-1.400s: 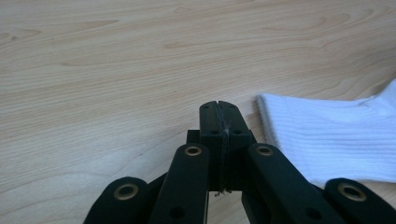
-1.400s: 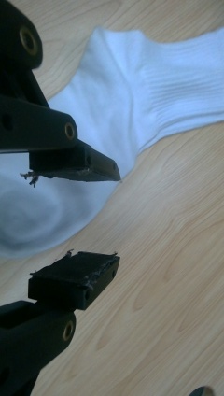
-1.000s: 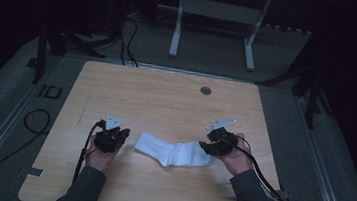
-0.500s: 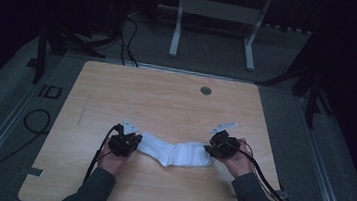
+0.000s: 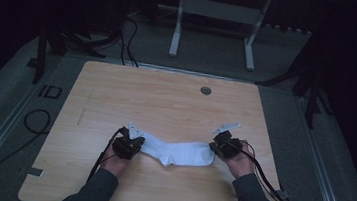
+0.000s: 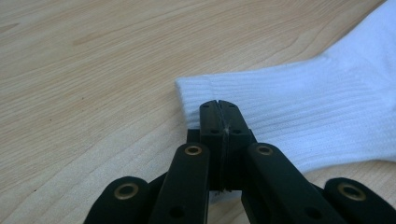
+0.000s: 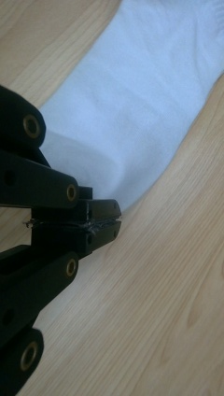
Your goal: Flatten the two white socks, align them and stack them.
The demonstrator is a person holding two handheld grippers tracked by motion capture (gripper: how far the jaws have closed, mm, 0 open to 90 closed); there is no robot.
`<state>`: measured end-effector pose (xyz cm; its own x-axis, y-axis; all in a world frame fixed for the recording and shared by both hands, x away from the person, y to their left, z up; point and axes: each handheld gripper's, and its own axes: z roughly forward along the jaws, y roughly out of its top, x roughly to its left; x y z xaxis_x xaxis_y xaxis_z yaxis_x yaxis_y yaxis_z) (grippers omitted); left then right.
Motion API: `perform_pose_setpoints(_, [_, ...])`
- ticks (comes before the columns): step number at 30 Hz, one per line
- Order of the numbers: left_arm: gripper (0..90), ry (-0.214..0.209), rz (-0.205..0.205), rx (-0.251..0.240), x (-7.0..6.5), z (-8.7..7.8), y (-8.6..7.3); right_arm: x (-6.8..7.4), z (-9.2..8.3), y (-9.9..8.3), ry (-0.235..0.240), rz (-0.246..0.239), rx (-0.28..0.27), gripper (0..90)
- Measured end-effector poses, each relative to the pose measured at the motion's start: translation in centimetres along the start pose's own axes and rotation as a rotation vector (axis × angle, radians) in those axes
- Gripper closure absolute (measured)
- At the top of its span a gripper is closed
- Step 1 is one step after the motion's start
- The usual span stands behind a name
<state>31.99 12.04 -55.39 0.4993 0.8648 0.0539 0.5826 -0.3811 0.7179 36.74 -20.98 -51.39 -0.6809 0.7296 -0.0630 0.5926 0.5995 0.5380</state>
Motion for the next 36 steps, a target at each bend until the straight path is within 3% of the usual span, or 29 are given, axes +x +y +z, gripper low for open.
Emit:
perform_pose_setpoints(4, [89.9, 0.006, 0.010, -0.001, -0.1, 0.0, -0.1, -0.6, -0.7, -0.5, -0.001, 0.018, -0.009, 88.5])
perform_pose_setpoints(10, [89.9, 0.003, -0.009, 0.006, -0.3, -0.2, -0.2, -0.6, -0.3, -1.1, 0.012, 0.020, 0.006, 87.2])
perform_pose_setpoints(15, [89.8, -0.009, -0.027, 0.011, -0.4, -0.5, -0.3, -0.9, -0.6, -1.1, -0.001, 0.033, -0.023, 70.1])
perform_pose_setpoints(21, [86.4, -0.018, -0.059, -0.022, -0.2, -0.9, -0.4, -1.7, -1.6, -1.1, -0.018, 0.072, -0.073, 60.1])
perform_pose_setpoints(36, [86.4, 0.020, -0.071, -0.039, 2.2, -2.5, 0.0, -2.3, -1.4, -1.2, -0.014, 0.098, -0.088, 53.7])
